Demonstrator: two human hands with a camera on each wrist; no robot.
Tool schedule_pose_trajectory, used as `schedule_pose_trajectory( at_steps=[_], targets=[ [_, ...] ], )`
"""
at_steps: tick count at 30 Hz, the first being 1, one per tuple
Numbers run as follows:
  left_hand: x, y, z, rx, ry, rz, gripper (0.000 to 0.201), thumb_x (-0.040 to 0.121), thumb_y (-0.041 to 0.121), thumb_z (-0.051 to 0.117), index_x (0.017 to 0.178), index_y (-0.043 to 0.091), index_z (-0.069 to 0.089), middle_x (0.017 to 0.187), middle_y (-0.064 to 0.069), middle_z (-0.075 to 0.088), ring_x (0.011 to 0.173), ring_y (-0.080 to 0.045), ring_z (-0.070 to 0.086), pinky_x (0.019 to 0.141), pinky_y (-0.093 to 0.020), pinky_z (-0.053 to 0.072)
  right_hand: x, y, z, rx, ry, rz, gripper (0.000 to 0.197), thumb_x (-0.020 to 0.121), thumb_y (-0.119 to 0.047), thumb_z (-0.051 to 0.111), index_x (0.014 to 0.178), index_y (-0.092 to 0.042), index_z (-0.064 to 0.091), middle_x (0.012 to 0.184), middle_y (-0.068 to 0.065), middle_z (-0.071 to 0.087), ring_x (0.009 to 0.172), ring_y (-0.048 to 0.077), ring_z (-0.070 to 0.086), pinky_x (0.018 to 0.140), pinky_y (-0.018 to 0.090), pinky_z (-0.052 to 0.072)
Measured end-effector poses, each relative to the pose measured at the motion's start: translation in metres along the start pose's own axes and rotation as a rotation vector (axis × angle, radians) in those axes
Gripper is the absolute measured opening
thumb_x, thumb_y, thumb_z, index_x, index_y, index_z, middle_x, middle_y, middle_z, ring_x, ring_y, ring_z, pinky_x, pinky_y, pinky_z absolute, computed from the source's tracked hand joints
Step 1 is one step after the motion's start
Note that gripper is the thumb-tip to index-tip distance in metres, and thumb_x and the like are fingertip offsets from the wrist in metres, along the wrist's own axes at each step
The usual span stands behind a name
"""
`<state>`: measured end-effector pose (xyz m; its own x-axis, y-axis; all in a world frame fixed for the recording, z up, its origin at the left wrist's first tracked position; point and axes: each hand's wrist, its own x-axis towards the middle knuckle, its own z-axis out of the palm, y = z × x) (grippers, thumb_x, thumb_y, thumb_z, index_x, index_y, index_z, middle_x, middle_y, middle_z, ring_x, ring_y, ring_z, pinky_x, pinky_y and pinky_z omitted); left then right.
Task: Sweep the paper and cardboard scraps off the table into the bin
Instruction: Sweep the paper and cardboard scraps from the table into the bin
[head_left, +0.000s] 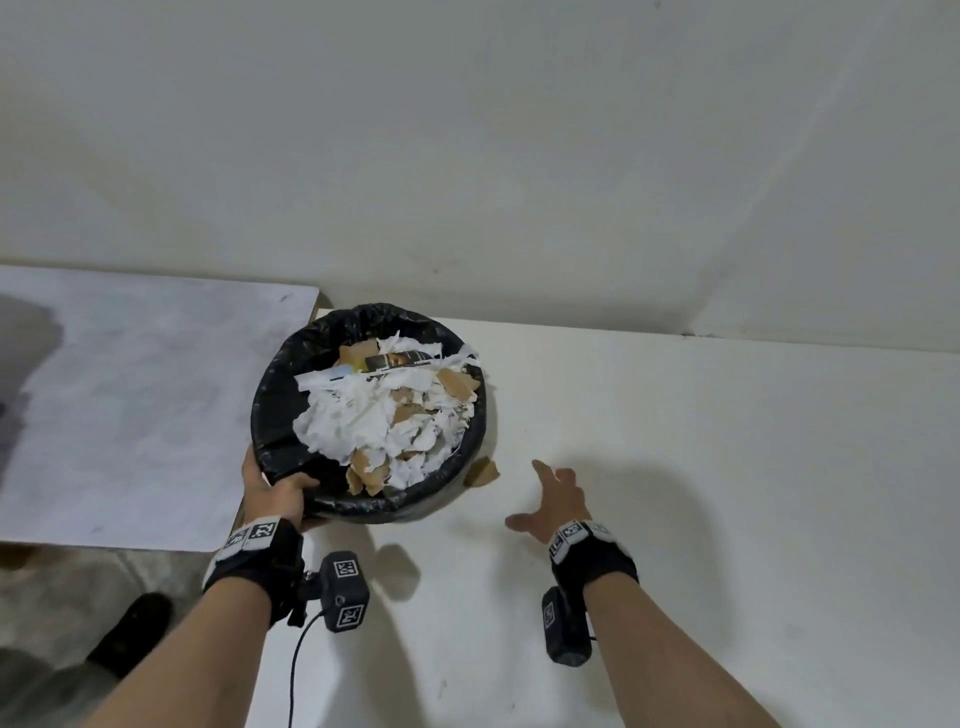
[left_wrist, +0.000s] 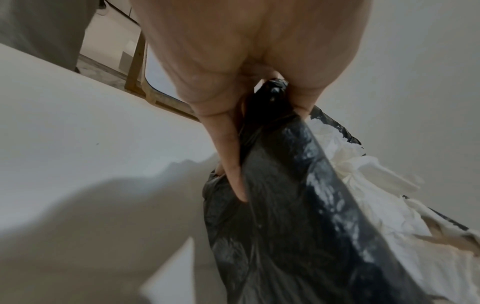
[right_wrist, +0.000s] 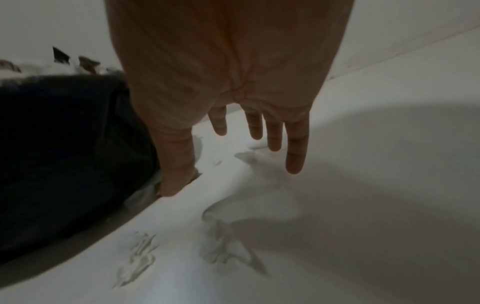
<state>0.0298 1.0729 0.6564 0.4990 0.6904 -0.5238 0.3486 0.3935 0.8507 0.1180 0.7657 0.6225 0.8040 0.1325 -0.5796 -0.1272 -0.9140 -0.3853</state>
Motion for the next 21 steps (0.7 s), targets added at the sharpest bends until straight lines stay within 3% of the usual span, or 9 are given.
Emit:
schedule_pose_trajectory(
  at_steps=[3,6,10,13,15,17,21],
  targets=[
    [0.005,0.007,0.0,-0.014,0.039,0.005,0.085,0.082,-0.016,0.047,0.145,0.04,0.038,0.122,-0.009,0.056,0.086,-0.039,0.062,0.06,-0.049,0.058,0.018,-0.017,0.01,-0.088,-0.022,-0.059,0.105,0.067,-0.046,0.08,0.147,-0.039,0.012,0.153,0.009,0.006,0.138,0.037,0.019,0.105,0.05,0.037],
    [0.011,0.017,-0.003,-0.04,0.074,0.035,0.084,0.082,-0.016,0.047,0.146,0.039,0.039,0.122,-0.009,0.056,0.077,-0.033,0.062,0.047,-0.047,0.058,0.039,-0.041,0.017,-0.158,-0.049,-0.151,0.112,0.058,-0.051,0.082,0.144,-0.047,0.009,0.152,0.007,0.004,0.138,0.041,0.016,0.101,0.058,0.034],
    [0.018,0.021,-0.013,-0.038,0.1,0.042,0.085,0.081,-0.015,0.047,0.144,0.041,0.04,0.12,-0.009,0.058,0.076,-0.031,0.063,0.045,-0.041,0.058,0.046,-0.065,0.036,-0.458,-0.094,-0.296,0.116,0.05,-0.06,0.081,0.142,-0.048,0.012,0.144,0.01,0.018,0.129,0.04,0.024,0.095,0.057,0.037],
    [0.022,0.023,-0.013,-0.073,0.106,0.032,0.084,0.081,-0.015,0.047,0.143,0.04,0.04,0.122,-0.01,0.058,0.077,-0.031,0.063,0.046,-0.039,0.058,0.043,-0.063,0.043,-0.526,-0.113,-0.364,0.092,0.059,-0.047,0.081,0.136,-0.036,0.033,0.135,0.008,0.027,0.122,0.037,0.027,0.096,0.047,0.039],
    [0.022,0.02,-0.013,-0.068,0.104,0.021,0.084,0.081,-0.015,0.047,0.144,0.04,0.04,0.123,-0.01,0.058,0.078,-0.032,0.063,0.051,-0.041,0.058,0.036,-0.058,0.045,-0.434,-0.119,-0.42,0.057,0.07,-0.03,0.074,0.123,-0.026,0.053,0.131,0.007,0.035,0.115,0.028,0.026,0.099,0.042,0.038],
    [0.021,0.02,-0.013,-0.07,0.094,0.019,0.084,0.081,-0.015,0.048,0.144,0.041,0.04,0.122,-0.009,0.058,0.079,-0.032,0.063,0.051,-0.042,0.059,0.026,-0.051,0.048,-0.318,-0.094,-0.396,0.031,0.081,-0.019,0.064,0.112,-0.023,0.062,0.129,0.009,0.043,0.1,0.017,0.027,0.097,0.04,0.043],
    [0.021,0.022,-0.016,-0.077,0.07,0.014,0.086,0.08,-0.016,0.048,0.144,0.041,0.04,0.126,-0.007,0.057,0.085,-0.033,0.063,0.045,-0.041,0.058,0.02,-0.049,0.049,-0.222,-0.038,-0.329,0.025,0.088,-0.018,0.058,0.113,-0.014,0.062,0.115,0.012,0.052,0.096,0.021,0.048,0.087,0.034,0.047]
  ],
)
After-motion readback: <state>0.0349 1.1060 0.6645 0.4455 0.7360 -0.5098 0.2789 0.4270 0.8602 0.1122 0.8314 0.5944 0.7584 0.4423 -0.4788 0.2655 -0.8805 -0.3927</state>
